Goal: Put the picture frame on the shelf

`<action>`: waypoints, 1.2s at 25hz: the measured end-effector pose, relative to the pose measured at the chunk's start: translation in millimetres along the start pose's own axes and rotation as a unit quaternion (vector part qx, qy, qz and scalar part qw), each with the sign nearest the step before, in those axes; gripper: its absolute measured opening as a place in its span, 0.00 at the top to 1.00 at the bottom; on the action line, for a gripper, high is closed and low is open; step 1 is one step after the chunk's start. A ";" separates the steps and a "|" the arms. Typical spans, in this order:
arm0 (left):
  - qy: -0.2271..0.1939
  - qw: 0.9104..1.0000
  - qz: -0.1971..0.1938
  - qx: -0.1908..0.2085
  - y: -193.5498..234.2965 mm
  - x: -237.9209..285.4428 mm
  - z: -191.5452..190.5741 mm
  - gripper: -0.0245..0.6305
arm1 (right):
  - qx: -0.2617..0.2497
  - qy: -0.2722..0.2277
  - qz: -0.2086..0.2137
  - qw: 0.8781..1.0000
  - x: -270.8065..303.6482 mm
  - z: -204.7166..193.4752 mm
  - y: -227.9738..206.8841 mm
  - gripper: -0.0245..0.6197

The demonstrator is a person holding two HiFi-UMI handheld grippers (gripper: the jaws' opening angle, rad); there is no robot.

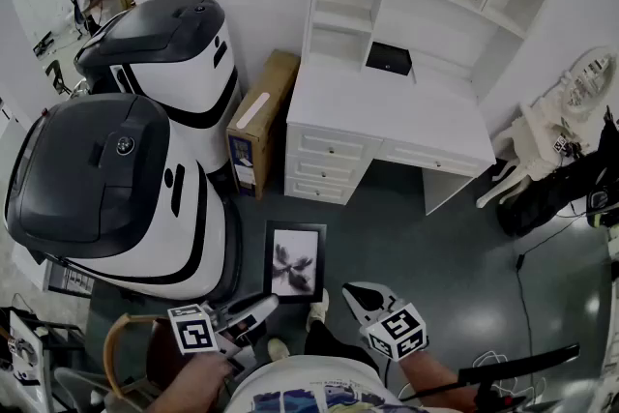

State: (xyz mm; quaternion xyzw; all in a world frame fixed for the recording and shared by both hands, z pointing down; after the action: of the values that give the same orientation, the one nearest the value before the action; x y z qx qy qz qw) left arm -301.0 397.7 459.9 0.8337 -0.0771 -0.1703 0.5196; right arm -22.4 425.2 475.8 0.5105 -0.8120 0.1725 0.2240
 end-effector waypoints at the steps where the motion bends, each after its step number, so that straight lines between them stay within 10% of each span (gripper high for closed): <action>1: 0.001 1.000 0.001 0.000 4.0 12.9 6.6 0.84 | 0.000 -0.004 -0.002 1.000 4.2 6.2 -13.3 0.93; 17: -0.010 1.000 -0.005 -0.003 82.1 179.2 125.7 0.84 | -0.016 -0.055 -0.002 0.998 74.2 62.8 -177.0 0.91; 20: -0.014 1.000 -0.006 -0.017 99.8 194.4 145.4 0.84 | -0.002 -0.056 -0.023 0.998 86.4 65.5 -190.6 0.69; 30: -0.009 0.999 -0.031 -0.031 155.9 241.8 224.3 0.84 | 0.014 -0.049 -0.077 0.996 122.2 93.8 -216.0 0.89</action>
State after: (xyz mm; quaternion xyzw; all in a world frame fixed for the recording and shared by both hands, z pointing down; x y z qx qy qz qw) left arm -150.1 65.6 459.6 0.8179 -0.0504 -0.1963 0.5385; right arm 109.5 195.1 474.1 0.5827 -0.7776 0.1410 0.1895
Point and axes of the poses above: the fingertips, and each gripper's own axes: x forward along the fingers, y to its left, z out of its top, the point moved 9 cm from there along -x, backward along the fingers, and after that the axes turned 13 degrees about -z, right-handed, at the moved point
